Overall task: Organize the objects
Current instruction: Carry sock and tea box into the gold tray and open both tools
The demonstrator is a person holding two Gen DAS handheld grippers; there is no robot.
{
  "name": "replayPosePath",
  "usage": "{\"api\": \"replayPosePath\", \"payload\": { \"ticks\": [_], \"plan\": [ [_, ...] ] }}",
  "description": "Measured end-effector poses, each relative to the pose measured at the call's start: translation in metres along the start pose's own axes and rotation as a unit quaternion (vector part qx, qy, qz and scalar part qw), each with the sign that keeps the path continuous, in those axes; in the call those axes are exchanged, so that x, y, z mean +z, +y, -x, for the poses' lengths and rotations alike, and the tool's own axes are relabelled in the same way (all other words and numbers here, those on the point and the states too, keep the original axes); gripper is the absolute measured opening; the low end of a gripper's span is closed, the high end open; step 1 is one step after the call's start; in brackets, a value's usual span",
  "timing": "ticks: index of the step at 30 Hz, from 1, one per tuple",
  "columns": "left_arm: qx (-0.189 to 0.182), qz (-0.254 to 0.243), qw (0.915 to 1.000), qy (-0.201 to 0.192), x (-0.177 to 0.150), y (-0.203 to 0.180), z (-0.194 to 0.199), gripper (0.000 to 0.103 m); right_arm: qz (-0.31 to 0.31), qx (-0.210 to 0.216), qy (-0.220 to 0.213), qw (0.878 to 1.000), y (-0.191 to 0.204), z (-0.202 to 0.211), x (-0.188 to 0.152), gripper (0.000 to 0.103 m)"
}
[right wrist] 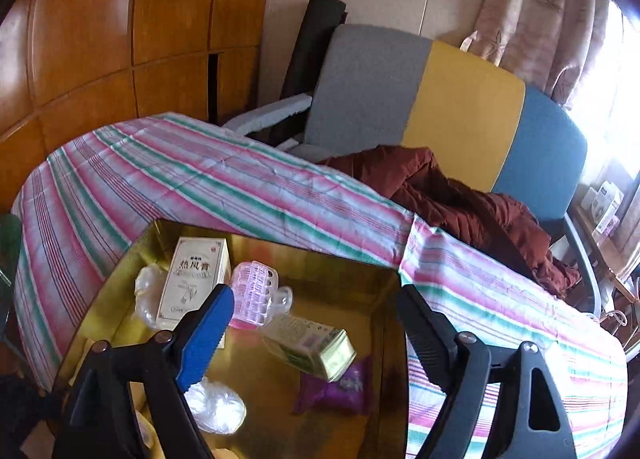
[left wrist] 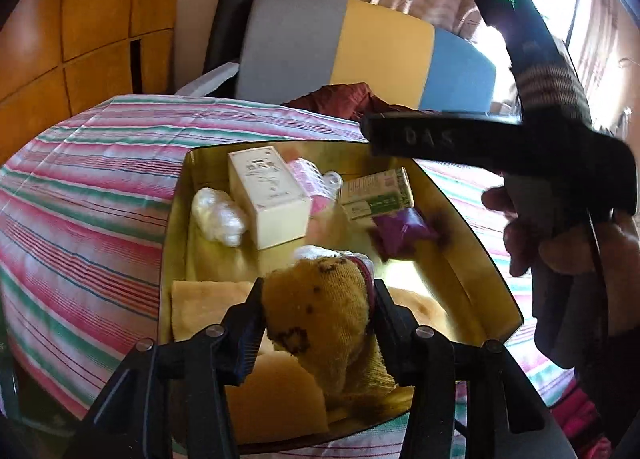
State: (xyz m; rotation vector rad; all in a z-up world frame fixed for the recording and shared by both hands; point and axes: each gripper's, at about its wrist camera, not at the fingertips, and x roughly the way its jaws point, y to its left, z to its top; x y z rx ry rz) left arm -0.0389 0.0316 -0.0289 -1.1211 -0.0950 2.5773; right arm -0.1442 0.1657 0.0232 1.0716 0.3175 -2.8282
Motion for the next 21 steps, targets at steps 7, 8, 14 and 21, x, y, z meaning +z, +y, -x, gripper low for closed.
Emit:
{"api": "replayPosePath", "payload": {
  "ticks": [7, 8, 14, 21],
  "plan": [
    [-0.005, 0.0, 0.9999, -0.015, -0.002, -0.004, 0.012, 0.062, 0.007, -0.003, -0.03, 1.0, 0.007, 0.032, -0.001, 0.086],
    [-0.005, 0.001, 0.9998, -0.018, -0.003, -0.004, 0.015, 0.062, 0.006, -0.001, -0.032, 0.999, 0.008, 0.036, -0.001, 0.086],
    [0.0, 0.005, 0.9994, -0.034, -0.005, -0.005, 0.033, 0.065, 0.003, 0.01, -0.041, 0.999, 0.017, 0.063, -0.006, 0.086],
    [0.011, 0.016, 0.9989, -0.043, -0.008, -0.001, 0.046, 0.066, 0.005, 0.004, -0.049, 0.999, 0.022, 0.084, -0.013, 0.086]
  ]
}}
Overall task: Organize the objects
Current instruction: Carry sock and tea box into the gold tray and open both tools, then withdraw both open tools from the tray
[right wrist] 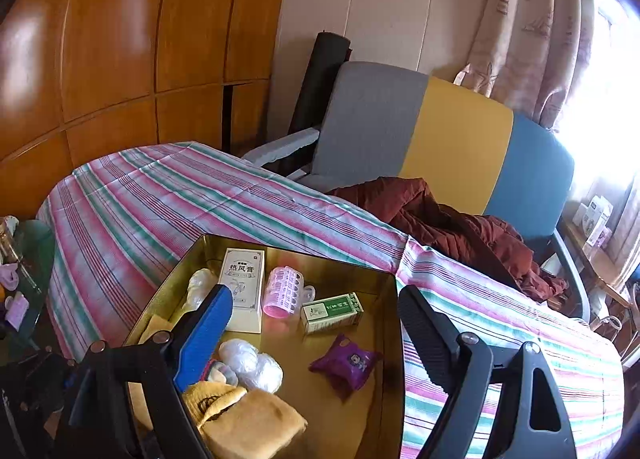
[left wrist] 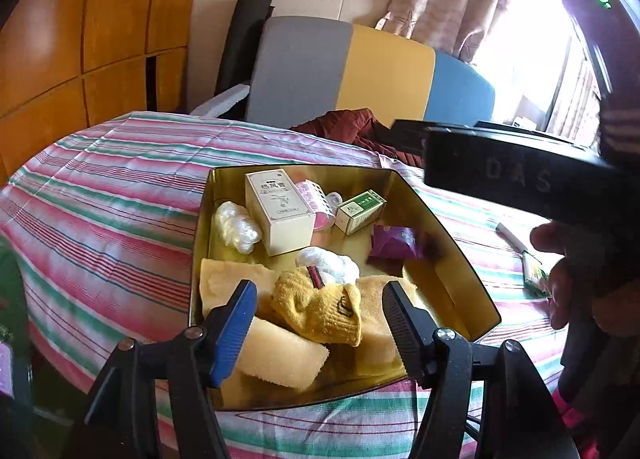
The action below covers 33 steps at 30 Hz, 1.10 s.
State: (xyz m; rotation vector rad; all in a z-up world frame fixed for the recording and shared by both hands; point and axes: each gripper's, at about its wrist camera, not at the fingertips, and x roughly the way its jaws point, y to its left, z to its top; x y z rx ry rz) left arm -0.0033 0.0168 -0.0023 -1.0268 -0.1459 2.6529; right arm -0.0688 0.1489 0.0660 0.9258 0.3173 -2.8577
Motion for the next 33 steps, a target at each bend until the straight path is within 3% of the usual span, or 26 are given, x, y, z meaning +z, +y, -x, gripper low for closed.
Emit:
{"api": "replayPosePath", "payload": {
  "ticks": [22, 33],
  "plan": [
    [0.02, -0.003, 0.9996, -0.021, -0.001, -0.007, 0.027, 0.071, -0.009, -0.023, -0.004, 1.0, -0.008, 0.031, -0.019, 0.087],
    [0.075, -0.039, 0.9951, -0.05, 0.023, -0.026, 0.036, 0.08, -0.028, -0.048, 0.027, 0.998, -0.041, 0.027, -0.054, 0.087]
  ]
}}
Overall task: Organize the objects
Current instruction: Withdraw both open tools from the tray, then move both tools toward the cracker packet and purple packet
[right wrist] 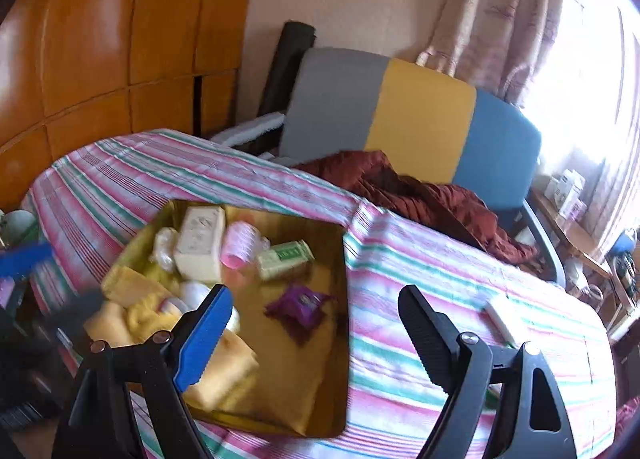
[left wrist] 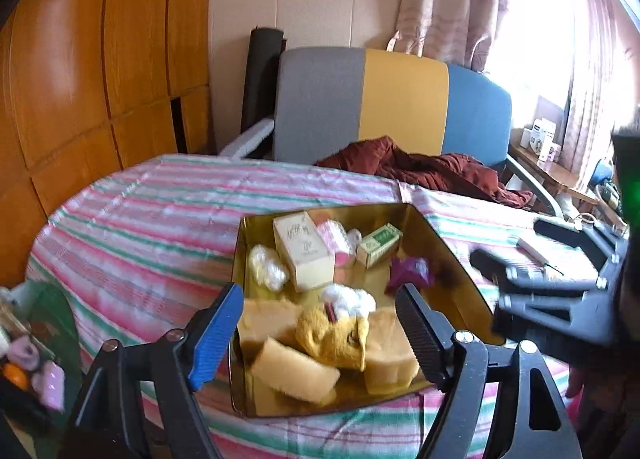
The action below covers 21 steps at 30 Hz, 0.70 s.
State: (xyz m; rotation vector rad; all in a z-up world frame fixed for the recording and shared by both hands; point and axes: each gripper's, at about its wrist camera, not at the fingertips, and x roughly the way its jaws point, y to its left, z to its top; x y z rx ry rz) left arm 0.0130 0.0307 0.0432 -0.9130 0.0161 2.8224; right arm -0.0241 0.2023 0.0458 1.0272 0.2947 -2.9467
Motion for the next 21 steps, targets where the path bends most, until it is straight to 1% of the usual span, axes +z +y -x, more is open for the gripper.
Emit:
{"api": "replayPosePath", "payload": {
  "ticks": [6, 9, 13, 21],
  "plan": [
    [0.0, -0.036, 0.9993, -0.012, 0.014, -0.021, -0.001, 0.08, -0.031, -0.045, 0.044, 0.998, -0.051, -0.013, -0.032, 0.087],
    [0.006, -0.057, 0.9982, -0.017, 0.018, -0.035, -0.001, 0.08, -0.058, -0.067, 0.065, 0.994, -0.086, -0.017, -0.045, 0.087],
    [0.01, -0.085, 0.9961, -0.023, 0.022, -0.052, -0.003, 0.08, -0.092, -0.092, 0.078, 0.988, -0.127, -0.017, -0.056, 0.087],
    [-0.012, -0.113, 0.9934, -0.017, 0.025, -0.082, -0.012, 0.081, -0.163, -0.12, 0.08, 0.976, -0.206, -0.013, -0.062, 0.087]
  ]
}}
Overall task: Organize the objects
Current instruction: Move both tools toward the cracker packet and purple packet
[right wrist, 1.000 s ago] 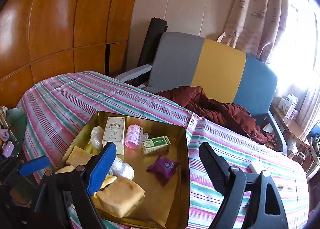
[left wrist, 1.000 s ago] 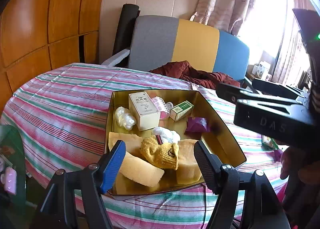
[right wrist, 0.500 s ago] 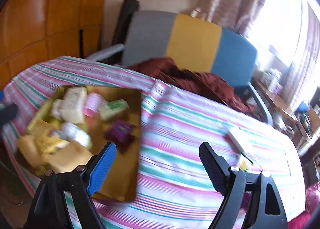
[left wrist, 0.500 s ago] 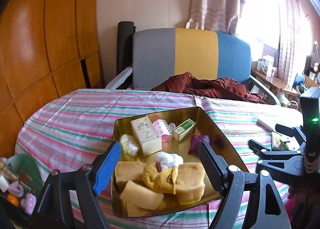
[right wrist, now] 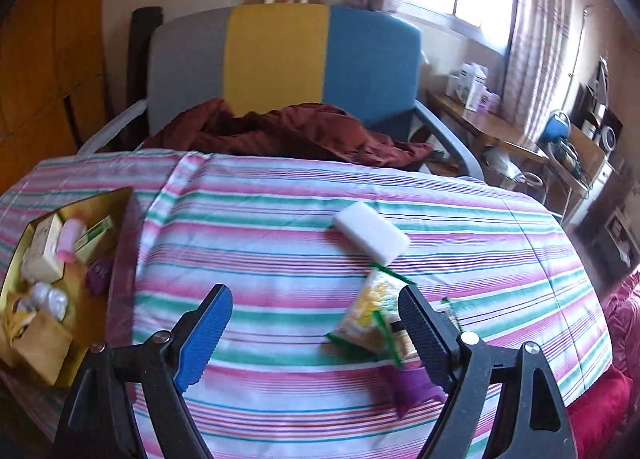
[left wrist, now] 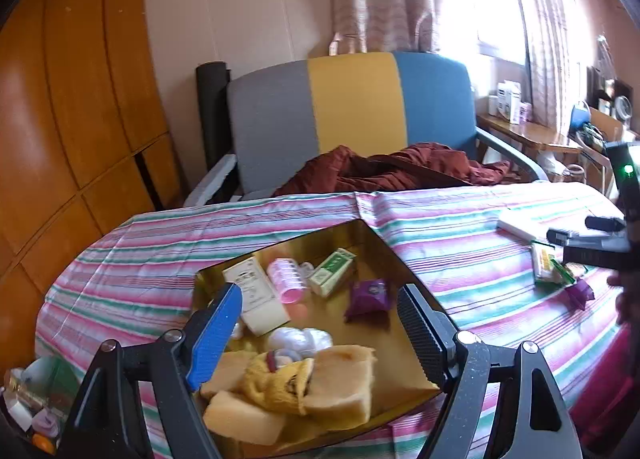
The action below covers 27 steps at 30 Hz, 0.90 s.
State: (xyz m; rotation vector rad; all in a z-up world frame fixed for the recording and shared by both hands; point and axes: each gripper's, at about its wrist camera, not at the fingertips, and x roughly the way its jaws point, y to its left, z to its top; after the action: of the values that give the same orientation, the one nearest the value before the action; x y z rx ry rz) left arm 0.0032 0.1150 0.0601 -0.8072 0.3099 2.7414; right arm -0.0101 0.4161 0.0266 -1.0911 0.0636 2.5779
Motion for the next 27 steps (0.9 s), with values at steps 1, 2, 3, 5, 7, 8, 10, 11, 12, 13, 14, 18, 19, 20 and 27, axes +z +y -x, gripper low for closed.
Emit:
{"api": "replayPosePath", "payload": {
  "ticks": [1, 2, 3, 5, 7, 8, 10, 11, 12, 13, 14, 18, 19, 20, 27],
  "plan": [
    [-0.004, -0.004, 1.0, 0.002, 0.001, -0.004, -0.002, 0.081, -0.003, -0.006, 0.0, 1.0, -0.008, -0.003, 0.003, 0.087],
    [-0.008, -0.006, 0.9999, 0.003, 0.002, -0.008, -0.004, 0.081, -0.008, -0.013, 0.001, 1.0, -0.017, -0.005, 0.005, 0.087],
    [-0.013, -0.008, 0.9999, 0.004, 0.004, -0.011, -0.006, 0.081, -0.012, -0.017, 0.002, 1.0, -0.024, -0.008, 0.007, 0.087],
    [-0.027, -0.013, 0.9995, 0.006, 0.005, -0.02, -0.01, 0.081, -0.029, -0.033, 0.0, 0.999, -0.045, -0.015, 0.01, 0.087],
    [-0.039, -0.02, 0.999, 0.01, 0.006, -0.03, -0.014, 0.081, -0.052, -0.057, 0.005, 0.997, -0.071, -0.025, 0.009, 0.087],
    [-0.047, -0.025, 0.9985, 0.014, 0.006, -0.037, -0.018, 0.081, -0.066, -0.064, 0.009, 0.996, -0.083, -0.03, 0.008, 0.087],
    [-0.062, -0.031, 0.9973, 0.021, 0.007, -0.047, -0.023, 0.081, -0.105, -0.074, 0.015, 0.992, -0.109, -0.038, 0.003, 0.087],
    [-0.07, -0.035, 0.9966, 0.025, 0.007, -0.054, -0.026, 0.081, -0.129, -0.077, 0.015, 0.989, -0.121, -0.039, 0.0, 0.087],
    [-0.08, -0.037, 0.9957, 0.031, 0.008, -0.059, -0.029, 0.081, -0.16, -0.077, 0.014, 0.984, -0.134, -0.039, -0.004, 0.087],
    [-0.095, -0.035, 0.9941, 0.039, 0.008, -0.066, -0.034, 0.081, -0.199, -0.074, 0.016, 0.977, -0.149, -0.04, -0.007, 0.087],
    [-0.105, -0.032, 0.9928, 0.047, 0.009, -0.071, -0.038, 0.081, -0.231, -0.067, 0.018, 0.971, -0.161, -0.041, -0.01, 0.087],
    [-0.129, -0.046, 0.9886, 0.064, 0.008, -0.098, -0.052, 0.081, -0.296, -0.052, 0.031, 0.953, -0.183, -0.044, -0.022, 0.087],
    [-0.138, -0.052, 0.9866, 0.069, 0.008, -0.107, -0.056, 0.081, -0.307, -0.045, 0.036, 0.95, -0.185, -0.045, -0.025, 0.087],
    [-0.147, -0.055, 0.9848, 0.074, 0.008, -0.113, -0.059, 0.081, -0.313, -0.042, 0.038, 0.948, -0.187, -0.045, -0.026, 0.087],
    [-0.183, -0.069, 0.9727, 0.125, 0.005, -0.156, -0.097, 0.081, -0.326, -0.013, 0.071, 0.943, -0.188, -0.058, -0.034, 0.087]
  ]
}}
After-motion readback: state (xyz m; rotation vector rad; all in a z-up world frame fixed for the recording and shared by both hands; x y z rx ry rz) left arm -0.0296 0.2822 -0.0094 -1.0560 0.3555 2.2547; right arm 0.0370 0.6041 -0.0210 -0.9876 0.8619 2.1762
